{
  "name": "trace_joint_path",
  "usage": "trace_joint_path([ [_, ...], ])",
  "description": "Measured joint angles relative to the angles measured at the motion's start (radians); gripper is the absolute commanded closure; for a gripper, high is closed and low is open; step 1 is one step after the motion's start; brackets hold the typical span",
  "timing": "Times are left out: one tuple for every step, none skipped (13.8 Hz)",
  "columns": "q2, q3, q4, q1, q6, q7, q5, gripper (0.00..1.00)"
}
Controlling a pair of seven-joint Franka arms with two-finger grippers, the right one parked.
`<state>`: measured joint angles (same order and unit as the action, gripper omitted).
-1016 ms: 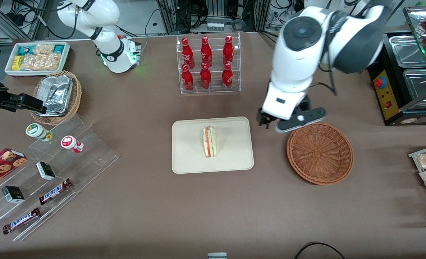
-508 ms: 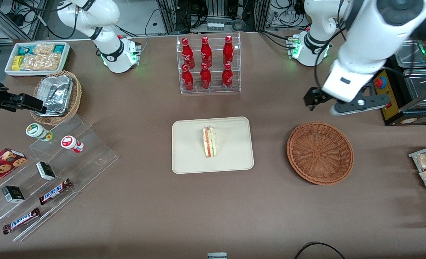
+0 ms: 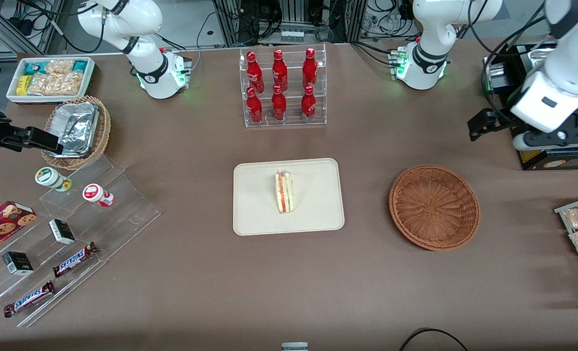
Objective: Place sandwich from basket to tray
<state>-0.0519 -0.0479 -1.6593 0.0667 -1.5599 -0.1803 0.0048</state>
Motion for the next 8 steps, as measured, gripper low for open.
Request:
trace_joint_path([
  [0.0, 0.006, 0.001, -0.012, -0.002, 0.003, 0.0, 0.0],
  [0.001, 0.007, 0.004, -0.026, -0.004, 0.006, -0.001, 0.0],
  [0.006, 0.007, 0.014, -0.035, -0.005, 0.01, -0.002, 0.0],
  [0.011, 0.007, 0.029, -0.038, -0.005, 0.011, -0.002, 0.0],
  [0.015, 0.007, 0.044, -0.038, -0.005, 0.011, -0.002, 0.0],
  [0.018, 0.007, 0.055, -0.038, -0.005, 0.011, -0.002, 0.0],
  [0.018, 0.007, 0.06, -0.038, -0.005, 0.011, -0.002, 0.0],
  [0.018, 0.007, 0.062, -0.038, -0.005, 0.011, -0.002, 0.0],
])
